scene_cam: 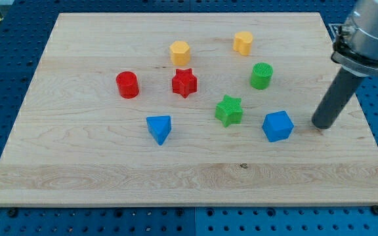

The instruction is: Slightly push the blue cube to the right

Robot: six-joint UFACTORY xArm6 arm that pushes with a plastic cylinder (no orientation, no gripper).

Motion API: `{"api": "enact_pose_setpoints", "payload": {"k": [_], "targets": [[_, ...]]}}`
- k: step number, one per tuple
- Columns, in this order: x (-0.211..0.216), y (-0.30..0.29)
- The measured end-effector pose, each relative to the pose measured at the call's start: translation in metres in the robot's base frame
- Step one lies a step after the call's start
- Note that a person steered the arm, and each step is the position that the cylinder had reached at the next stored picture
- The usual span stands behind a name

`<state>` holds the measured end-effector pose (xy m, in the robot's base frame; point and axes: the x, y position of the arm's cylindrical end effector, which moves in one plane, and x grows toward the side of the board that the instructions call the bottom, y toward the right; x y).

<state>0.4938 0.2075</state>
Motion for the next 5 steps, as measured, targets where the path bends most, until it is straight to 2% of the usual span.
{"api": "enact_pose_setpoints", "payload": {"k": [1, 3, 4, 5], "targets": [[-0.001, -0.017], [-0.044, -0.054], [-0.038, -0.087], [-0.001, -0.101]]}}
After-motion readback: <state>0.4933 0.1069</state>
